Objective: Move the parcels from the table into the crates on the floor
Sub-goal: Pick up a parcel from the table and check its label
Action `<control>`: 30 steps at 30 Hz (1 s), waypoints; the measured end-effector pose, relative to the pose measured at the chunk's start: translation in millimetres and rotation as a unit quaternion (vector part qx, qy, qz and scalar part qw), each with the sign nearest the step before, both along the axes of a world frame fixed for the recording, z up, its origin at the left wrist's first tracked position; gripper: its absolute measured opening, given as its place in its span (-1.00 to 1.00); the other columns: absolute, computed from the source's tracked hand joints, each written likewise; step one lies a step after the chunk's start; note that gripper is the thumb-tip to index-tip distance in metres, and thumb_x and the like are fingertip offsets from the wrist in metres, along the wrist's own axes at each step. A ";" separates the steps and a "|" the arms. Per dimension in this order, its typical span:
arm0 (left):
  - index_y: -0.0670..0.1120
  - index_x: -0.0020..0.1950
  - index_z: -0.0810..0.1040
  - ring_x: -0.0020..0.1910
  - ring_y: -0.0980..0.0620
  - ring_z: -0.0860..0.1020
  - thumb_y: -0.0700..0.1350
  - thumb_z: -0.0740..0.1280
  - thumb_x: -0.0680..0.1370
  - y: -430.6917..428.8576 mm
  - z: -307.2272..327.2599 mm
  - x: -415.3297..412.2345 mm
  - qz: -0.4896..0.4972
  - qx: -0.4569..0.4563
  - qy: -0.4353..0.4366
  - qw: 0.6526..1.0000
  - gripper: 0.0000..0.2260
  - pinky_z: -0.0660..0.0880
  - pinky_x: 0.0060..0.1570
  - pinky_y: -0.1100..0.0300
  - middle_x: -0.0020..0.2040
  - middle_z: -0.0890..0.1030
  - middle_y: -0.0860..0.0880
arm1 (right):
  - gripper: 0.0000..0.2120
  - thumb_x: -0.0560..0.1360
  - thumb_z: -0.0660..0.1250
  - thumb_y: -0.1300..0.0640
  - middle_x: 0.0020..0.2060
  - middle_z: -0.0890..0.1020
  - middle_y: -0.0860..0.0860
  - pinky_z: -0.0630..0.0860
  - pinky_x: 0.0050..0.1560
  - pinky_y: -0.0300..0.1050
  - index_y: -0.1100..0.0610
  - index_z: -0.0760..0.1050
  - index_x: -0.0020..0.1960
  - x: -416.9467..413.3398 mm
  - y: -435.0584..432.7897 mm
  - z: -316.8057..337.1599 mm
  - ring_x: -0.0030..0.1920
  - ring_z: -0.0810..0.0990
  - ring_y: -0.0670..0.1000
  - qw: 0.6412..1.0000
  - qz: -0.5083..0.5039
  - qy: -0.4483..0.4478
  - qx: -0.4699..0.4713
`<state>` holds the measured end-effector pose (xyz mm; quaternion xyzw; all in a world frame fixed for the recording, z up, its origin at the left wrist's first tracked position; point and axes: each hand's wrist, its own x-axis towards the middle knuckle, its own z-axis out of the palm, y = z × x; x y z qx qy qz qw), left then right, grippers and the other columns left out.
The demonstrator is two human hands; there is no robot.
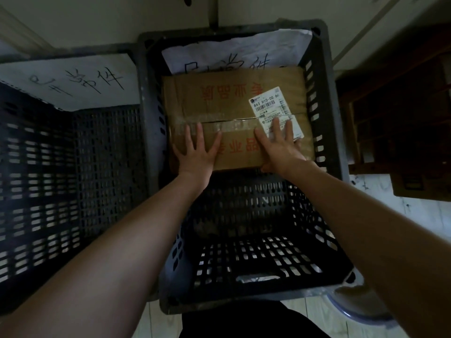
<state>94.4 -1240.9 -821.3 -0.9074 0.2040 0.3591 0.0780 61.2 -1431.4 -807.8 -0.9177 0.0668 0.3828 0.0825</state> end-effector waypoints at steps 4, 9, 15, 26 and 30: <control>0.10 0.49 -0.41 0.44 -0.32 -0.40 -0.14 0.36 0.52 -0.5 -14.1 2.7 0.006 -0.006 0.001 1.000 -0.05 -0.09 0.33 -0.41 0.47 -0.44 -0.21 | -0.03 0.45 0.42 0.05 0.47 -0.37 0.22 -0.16 0.38 0.43 -0.04 -0.25 0.55 0.9 -0.3 -10.7 0.44 -0.40 0.34 1.000 -0.001 0.006 -0.001; 0.10 0.50 -0.39 0.45 -0.32 -0.37 -0.12 0.35 0.53 2.6 -13.4 -0.6 0.007 -0.012 0.000 1.000 -0.07 -0.06 0.34 -0.41 0.48 -0.42 -0.22 | -0.04 0.45 0.43 0.09 0.49 -0.33 0.21 -0.09 0.41 0.41 -0.04 -0.22 0.55 -4.3 3.5 -13.3 0.46 -0.36 0.31 1.000 -0.019 -0.016 -0.001; 0.10 0.52 -0.32 0.46 -0.30 -0.34 -0.03 0.33 0.55 6.2 -7.8 0.3 0.022 -0.035 0.036 0.998 -0.14 0.20 0.38 -0.28 0.49 -0.39 -0.21 | -0.18 0.49 0.31 0.35 0.49 -0.27 0.24 -0.06 0.38 0.40 0.00 -0.11 0.54 -19.5 15.5 -20.5 0.47 -0.33 0.31 0.998 -0.043 -0.048 0.006; -0.03 0.57 -0.14 0.51 -0.28 -0.13 -0.01 0.31 0.57 9.7 47.5 -10.1 0.099 -0.075 0.047 0.991 -0.25 0.02 0.43 -0.20 0.55 -0.19 -0.23 | -0.15 0.48 0.40 0.08 0.55 -0.02 0.10 0.12 0.48 0.13 0.02 -0.09 0.56 -24.2 30.9 30.2 0.53 0.00 0.12 0.991 -0.110 -0.022 0.067; -0.15 0.56 -0.05 0.53 -0.17 0.02 -0.03 0.30 0.57 24.3 103.9 -33.5 0.122 -0.136 0.009 0.983 -0.29 0.07 0.45 -0.10 0.56 -0.02 -0.20 | -0.20 0.52 0.35 0.08 0.55 -0.03 0.01 0.16 0.47 0.06 0.07 -0.09 0.57 -39.1 51.2 91.2 0.53 0.03 0.04 0.986 -0.140 -0.016 0.088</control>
